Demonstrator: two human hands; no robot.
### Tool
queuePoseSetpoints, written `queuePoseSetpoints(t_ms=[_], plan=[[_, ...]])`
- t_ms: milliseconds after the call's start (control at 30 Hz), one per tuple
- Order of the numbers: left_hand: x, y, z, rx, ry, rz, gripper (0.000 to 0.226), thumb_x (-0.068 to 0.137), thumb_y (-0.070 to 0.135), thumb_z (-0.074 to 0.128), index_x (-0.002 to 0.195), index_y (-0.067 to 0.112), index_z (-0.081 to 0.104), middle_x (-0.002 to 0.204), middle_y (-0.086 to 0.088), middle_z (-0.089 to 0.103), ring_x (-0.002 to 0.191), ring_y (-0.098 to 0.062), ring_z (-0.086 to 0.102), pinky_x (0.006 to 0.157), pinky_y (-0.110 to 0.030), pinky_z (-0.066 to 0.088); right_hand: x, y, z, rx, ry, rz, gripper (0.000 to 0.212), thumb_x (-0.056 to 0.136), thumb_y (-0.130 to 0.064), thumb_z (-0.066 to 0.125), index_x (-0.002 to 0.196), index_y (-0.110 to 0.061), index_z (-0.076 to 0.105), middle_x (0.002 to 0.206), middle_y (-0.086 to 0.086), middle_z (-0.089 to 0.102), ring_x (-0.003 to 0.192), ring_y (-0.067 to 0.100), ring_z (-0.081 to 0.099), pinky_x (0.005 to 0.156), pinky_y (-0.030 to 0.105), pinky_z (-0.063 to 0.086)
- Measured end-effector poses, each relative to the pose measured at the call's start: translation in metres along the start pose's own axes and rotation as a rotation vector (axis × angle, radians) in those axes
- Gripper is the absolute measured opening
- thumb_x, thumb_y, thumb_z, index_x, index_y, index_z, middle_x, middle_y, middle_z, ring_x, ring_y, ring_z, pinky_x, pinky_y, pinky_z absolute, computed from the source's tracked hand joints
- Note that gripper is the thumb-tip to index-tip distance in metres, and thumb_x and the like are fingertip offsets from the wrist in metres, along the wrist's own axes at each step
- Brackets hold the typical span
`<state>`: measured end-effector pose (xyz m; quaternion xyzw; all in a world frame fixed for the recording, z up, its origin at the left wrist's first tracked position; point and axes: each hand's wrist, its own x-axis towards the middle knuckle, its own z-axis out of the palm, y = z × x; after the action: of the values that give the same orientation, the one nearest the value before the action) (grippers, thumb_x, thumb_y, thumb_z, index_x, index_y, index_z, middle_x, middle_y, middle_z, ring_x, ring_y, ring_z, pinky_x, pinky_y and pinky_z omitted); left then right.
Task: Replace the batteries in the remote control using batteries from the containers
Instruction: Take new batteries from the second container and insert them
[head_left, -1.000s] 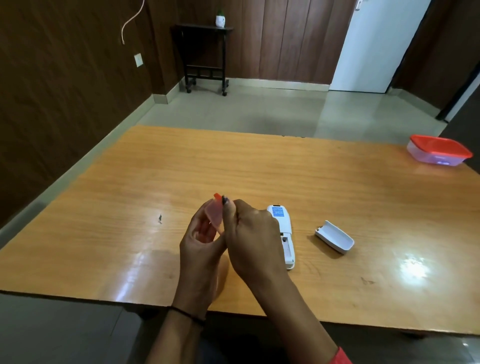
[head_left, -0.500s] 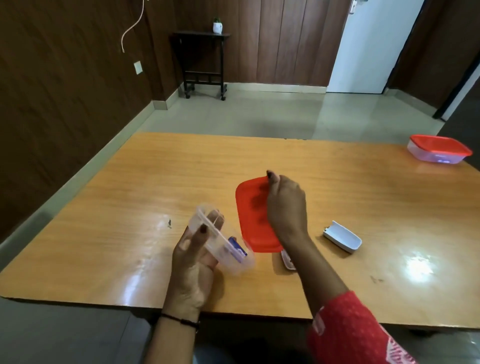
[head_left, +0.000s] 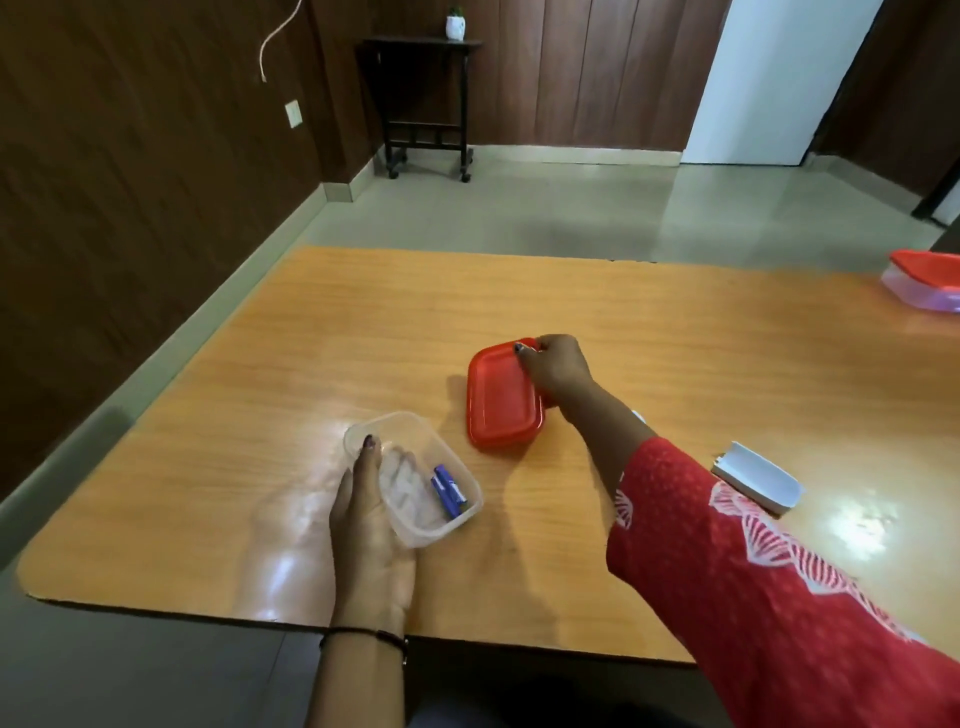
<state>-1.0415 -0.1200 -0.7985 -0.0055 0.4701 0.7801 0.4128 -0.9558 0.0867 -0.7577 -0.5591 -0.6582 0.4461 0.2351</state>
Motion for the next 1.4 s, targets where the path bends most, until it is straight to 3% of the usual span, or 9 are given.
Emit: queuePoseSetpoints(t_ms=[100,233,400,533,700,900,1100,1233,1400], plan=[[0.005,0.002,-0.003,0.147,0.106,0.190,0.021,0.085,0.034,0.066,0.100,0.019,0.069,0.102,-0.002,0.073,0.099,-0.016,0.068,0.081,-0.031,0.054,0.007,-0.003,0.006,-0.283,0.020,-0.089,0.042,0.090,-0.022,0.059,0.127,-0.003,0.053,0.124,0.021,0.058,0.113,0.038,0.056,0.091,0.043,0.049],[0.010,0.003,-0.004,0.373,0.132,0.344,0.017,0.087,0.026,0.064,0.103,0.021,0.069,0.111,-0.001,0.070,0.109,-0.015,0.064,0.097,-0.035,0.049,-0.024,-0.007,0.014,-0.429,0.072,-0.384,0.038,0.087,-0.016,0.059,0.125,-0.013,0.056,0.123,0.013,0.059,0.121,0.032,0.044,0.095,0.041,0.043],[0.006,0.006,-0.001,0.576,0.164,0.412,0.055,0.088,0.002,0.058,0.141,0.010,0.042,0.144,-0.007,0.048,0.130,-0.015,0.047,0.110,-0.037,0.039,-0.093,-0.023,0.021,-0.763,-0.365,-0.788,0.038,0.080,-0.026,0.070,0.117,-0.022,0.064,0.130,0.001,0.055,0.123,0.024,0.034,0.100,0.039,0.034],[0.000,0.008,0.001,0.721,0.179,0.459,0.058,0.087,-0.006,0.048,0.142,0.012,0.040,0.145,-0.007,0.047,0.132,-0.020,0.046,0.109,-0.033,0.038,-0.105,-0.029,0.025,-1.241,-0.432,-0.789,0.046,0.081,-0.030,0.068,0.126,-0.024,0.058,0.150,0.006,0.030,0.137,0.033,0.016,0.104,0.048,0.028],[-0.001,0.004,-0.001,0.800,0.170,0.471,0.061,0.085,-0.005,0.040,0.142,0.016,0.040,0.137,-0.019,0.053,0.126,-0.037,0.049,0.105,-0.050,0.041,-0.107,-0.036,0.036,-1.337,-0.438,-0.769,0.035,0.080,-0.024,0.069,0.114,-0.015,0.065,0.146,0.007,0.037,0.140,0.035,0.013,0.103,0.050,0.027],[-0.005,0.005,0.002,0.864,0.179,0.553,0.057,0.086,-0.009,0.040,0.139,0.012,0.044,0.146,-0.011,0.045,0.134,-0.025,0.043,0.112,-0.037,0.035,-0.100,-0.026,0.025,-0.973,-0.448,-0.731,0.026,0.071,-0.025,0.078,0.096,-0.022,0.071,0.141,0.004,0.045,0.140,0.029,0.015,0.107,0.048,0.024],[-0.018,0.006,0.014,0.927,0.154,0.809,0.040,0.088,-0.004,0.048,0.125,0.009,0.057,0.145,-0.008,0.046,0.141,-0.017,0.031,0.105,-0.008,0.022,-0.120,-0.010,-0.031,-0.158,-0.284,-0.536,0.016,0.072,-0.013,0.079,0.083,-0.011,0.068,0.091,0.001,0.073,0.090,0.010,0.066,0.080,0.031,0.052],[-0.040,-0.007,0.041,0.955,-0.070,0.954,0.037,0.087,-0.004,0.052,0.121,0.006,0.060,0.134,-0.007,0.056,0.133,-0.010,0.041,0.102,-0.001,0.026,-0.139,0.030,-0.091,0.287,-0.108,-0.378,0.013,0.079,0.000,0.070,0.087,-0.007,0.063,0.081,0.011,0.075,0.081,0.019,0.072,0.066,0.026,0.053],[-0.068,-0.052,0.079,1.130,-0.539,0.849,0.045,0.086,0.008,0.062,0.130,0.013,0.054,0.134,-0.002,0.056,0.120,0.003,0.043,0.098,0.003,0.025,-0.147,0.090,-0.123,0.308,0.172,-0.222,0.015,0.083,-0.003,0.067,0.097,-0.009,0.068,0.073,0.004,0.075,0.071,0.015,0.073,0.057,0.027,0.053]])
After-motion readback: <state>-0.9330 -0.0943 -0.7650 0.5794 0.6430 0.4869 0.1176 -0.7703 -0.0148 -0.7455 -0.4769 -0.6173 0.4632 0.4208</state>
